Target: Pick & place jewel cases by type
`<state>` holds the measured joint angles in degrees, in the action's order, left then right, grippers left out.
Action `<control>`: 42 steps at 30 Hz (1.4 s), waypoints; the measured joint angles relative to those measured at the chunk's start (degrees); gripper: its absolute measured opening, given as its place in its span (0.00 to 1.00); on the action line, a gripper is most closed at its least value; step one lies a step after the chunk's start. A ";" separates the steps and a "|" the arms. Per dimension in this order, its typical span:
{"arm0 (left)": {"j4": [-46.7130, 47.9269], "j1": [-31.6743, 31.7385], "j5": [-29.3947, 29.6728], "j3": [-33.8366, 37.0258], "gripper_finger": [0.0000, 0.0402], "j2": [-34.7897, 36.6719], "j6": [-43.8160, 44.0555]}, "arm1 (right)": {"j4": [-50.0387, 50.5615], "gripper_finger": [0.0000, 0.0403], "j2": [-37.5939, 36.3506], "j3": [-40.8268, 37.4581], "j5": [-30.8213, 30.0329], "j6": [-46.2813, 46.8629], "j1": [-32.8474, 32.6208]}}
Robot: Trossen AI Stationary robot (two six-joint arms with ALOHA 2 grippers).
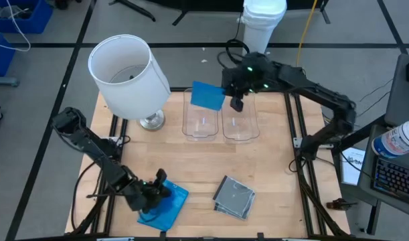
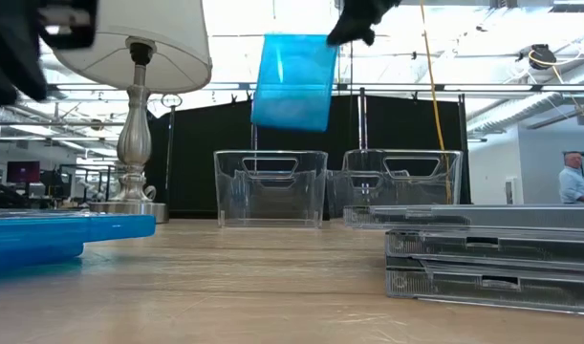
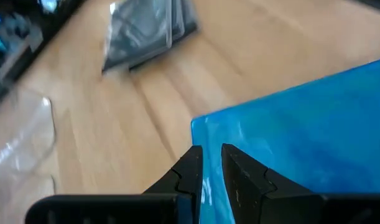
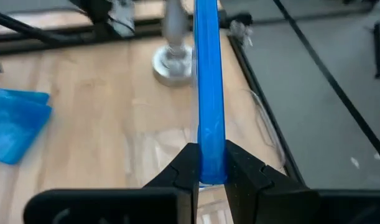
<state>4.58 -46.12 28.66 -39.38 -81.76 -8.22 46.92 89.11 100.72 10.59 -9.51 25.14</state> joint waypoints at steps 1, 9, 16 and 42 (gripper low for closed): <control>0.60 0.69 -0.44 0.00 0.17 0.00 1.02 | 1.30 0.11 2.24 1.63 0.75 -0.46 0.40; 1.33 3.51 -0.20 0.00 0.17 0.01 6.74 | 15.03 0.11 16.39 13.97 1.74 -4.25 0.42; 1.23 3.47 -0.15 0.00 0.17 0.02 8.79 | 8.85 0.11 16.79 13.97 6.28 -3.21 0.51; 1.77 3.47 -0.19 0.00 0.17 0.02 11.11 | 8.70 0.11 18.90 13.66 10.42 -1.69 3.00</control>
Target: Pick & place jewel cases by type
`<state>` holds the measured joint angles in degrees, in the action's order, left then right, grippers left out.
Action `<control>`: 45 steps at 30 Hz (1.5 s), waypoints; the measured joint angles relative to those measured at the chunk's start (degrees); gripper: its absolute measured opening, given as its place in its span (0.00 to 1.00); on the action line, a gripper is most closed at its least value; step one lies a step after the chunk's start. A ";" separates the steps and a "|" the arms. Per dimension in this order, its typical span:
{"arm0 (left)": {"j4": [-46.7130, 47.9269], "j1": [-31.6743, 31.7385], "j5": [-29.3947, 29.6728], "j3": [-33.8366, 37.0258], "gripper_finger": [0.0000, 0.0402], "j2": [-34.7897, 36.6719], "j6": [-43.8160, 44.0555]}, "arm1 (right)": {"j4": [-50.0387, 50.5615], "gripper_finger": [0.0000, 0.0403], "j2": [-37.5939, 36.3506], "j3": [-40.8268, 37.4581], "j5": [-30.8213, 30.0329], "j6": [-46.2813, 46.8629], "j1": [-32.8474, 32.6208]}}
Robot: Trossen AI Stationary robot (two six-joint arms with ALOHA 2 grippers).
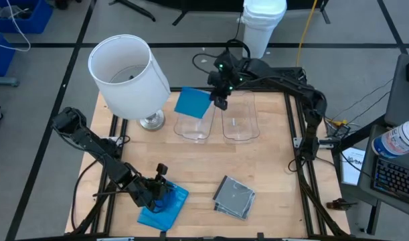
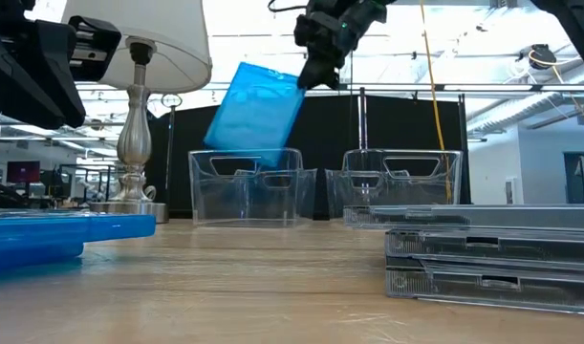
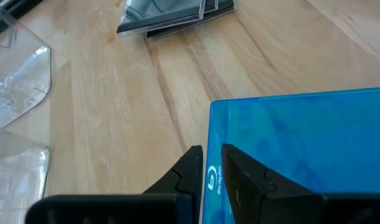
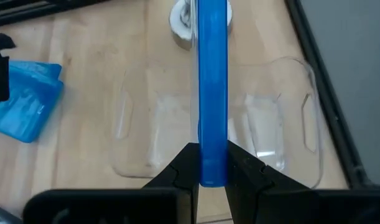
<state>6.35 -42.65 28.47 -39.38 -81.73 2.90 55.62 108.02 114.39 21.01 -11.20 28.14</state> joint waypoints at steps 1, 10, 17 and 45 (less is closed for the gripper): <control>-0.01 0.00 0.02 0.00 0.17 0.00 0.00 | 0.90 0.11 0.11 0.00 0.02 0.32 -0.02; 0.02 0.00 0.00 0.00 0.17 0.00 0.55 | 1.51 0.11 1.31 -2.05 0.22 2.95 -1.41; 0.04 0.00 0.00 0.00 0.17 0.00 0.92 | -0.58 0.11 1.44 -9.59 2.18 5.66 -2.41; -0.18 3.56 -0.04 0.00 0.17 0.00 -1.38 | -6.06 0.11 1.28 -17.18 3.15 -2.76 -0.39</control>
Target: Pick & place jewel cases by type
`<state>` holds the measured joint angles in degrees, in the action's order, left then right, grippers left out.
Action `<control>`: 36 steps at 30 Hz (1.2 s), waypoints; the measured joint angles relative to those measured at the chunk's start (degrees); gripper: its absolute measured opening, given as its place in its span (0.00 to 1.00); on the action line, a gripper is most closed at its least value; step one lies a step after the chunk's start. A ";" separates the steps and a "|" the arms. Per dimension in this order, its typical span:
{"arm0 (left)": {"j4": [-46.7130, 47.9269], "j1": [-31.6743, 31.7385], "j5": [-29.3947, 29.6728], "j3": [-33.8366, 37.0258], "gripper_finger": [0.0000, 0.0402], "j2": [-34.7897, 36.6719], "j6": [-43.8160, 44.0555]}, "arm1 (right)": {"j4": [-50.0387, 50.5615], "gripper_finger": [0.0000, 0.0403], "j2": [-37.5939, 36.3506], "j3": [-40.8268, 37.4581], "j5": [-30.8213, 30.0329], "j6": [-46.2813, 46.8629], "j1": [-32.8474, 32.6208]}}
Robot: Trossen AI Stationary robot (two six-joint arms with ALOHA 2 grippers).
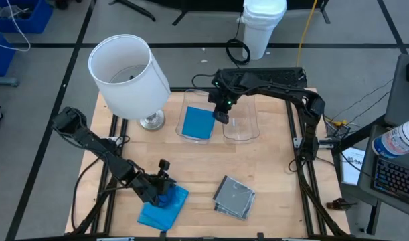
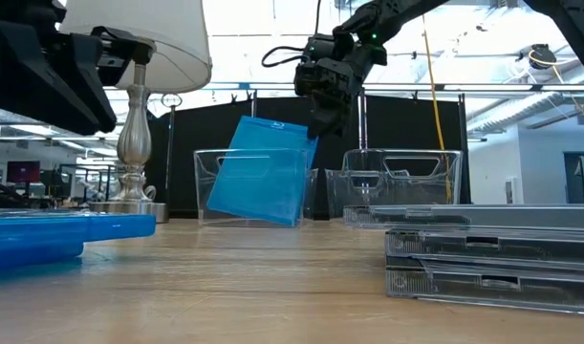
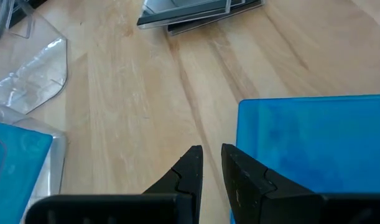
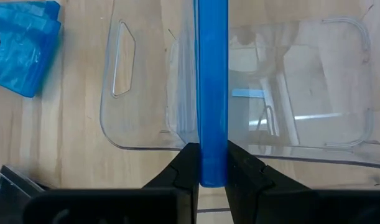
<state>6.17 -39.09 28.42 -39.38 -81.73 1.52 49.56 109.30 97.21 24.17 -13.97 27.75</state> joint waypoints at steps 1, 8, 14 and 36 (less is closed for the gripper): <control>0.00 0.13 -0.05 0.00 0.17 0.00 -0.28 | 0.76 0.11 0.00 0.28 -0.35 -0.57 0.04; -0.08 0.50 -1.69 0.00 0.17 0.00 -1.27 | 3.11 0.11 0.04 3.30 -4.75 -3.34 -0.83; -0.11 0.50 -1.79 0.00 0.17 0.00 -1.35 | 3.29 0.11 0.06 3.39 -4.79 -4.58 -0.97; -0.31 0.50 -2.91 -0.02 0.17 0.00 -0.28 | -2.85 0.40 2.51 3.37 -14.13 -5.12 -2.71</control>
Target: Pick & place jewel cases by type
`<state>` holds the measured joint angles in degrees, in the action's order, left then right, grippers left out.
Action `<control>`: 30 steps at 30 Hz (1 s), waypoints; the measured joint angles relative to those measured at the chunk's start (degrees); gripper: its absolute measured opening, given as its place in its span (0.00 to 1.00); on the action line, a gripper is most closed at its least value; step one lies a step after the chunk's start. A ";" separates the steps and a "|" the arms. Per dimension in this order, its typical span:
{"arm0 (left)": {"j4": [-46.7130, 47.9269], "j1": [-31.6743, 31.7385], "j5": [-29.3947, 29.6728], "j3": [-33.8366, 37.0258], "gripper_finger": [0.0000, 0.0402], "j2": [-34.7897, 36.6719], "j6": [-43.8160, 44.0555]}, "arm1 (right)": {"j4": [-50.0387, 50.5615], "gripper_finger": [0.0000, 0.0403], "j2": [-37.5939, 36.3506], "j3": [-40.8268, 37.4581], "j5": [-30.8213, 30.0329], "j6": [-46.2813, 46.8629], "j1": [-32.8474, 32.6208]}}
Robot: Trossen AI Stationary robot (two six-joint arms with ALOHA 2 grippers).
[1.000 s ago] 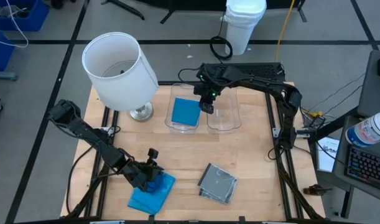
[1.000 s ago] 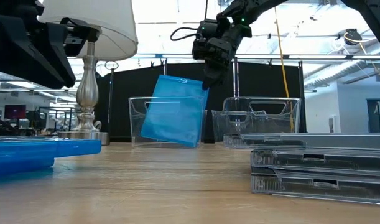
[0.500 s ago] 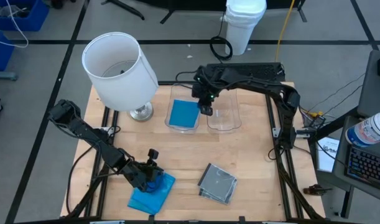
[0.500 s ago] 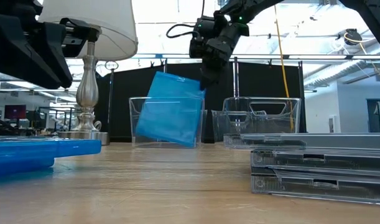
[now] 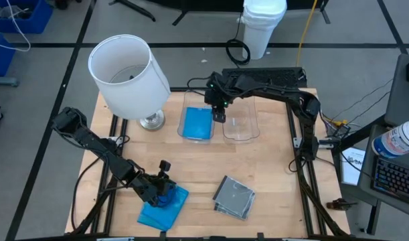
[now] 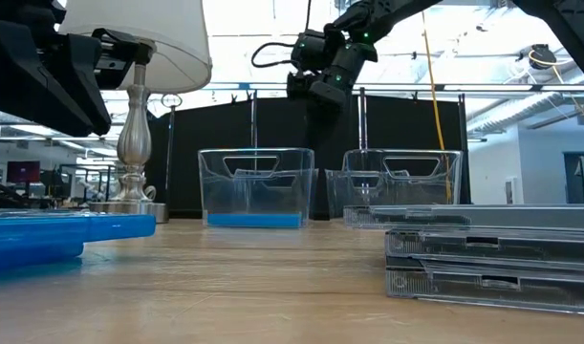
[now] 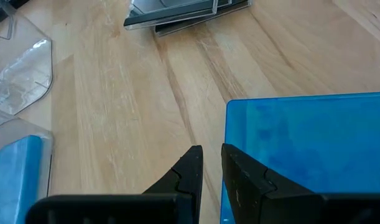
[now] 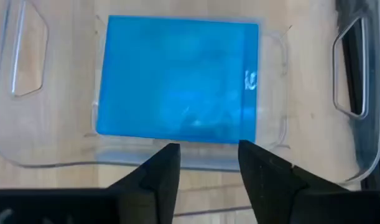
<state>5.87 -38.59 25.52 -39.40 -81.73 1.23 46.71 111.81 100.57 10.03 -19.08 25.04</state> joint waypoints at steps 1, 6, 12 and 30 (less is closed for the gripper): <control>0.00 0.00 0.00 0.00 0.17 0.00 0.00 | -0.21 0.40 0.00 0.00 0.01 0.00 -0.08; 0.02 0.00 -0.03 0.00 0.17 0.00 0.05 | -1.07 0.43 -0.22 0.00 -3.78 -0.63 -1.10; 0.04 0.00 -0.04 0.00 0.17 0.00 0.37 | -1.07 0.43 -3.89 0.07 -4.19 -1.26 -6.01; 0.04 0.00 -0.02 -0.01 0.17 0.00 1.89 | -6.75 0.44 -1.35 0.00 -16.25 8.32 -23.46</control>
<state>5.91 -38.59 25.50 -39.41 -81.73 3.12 39.96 110.46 100.57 -6.22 -10.76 1.58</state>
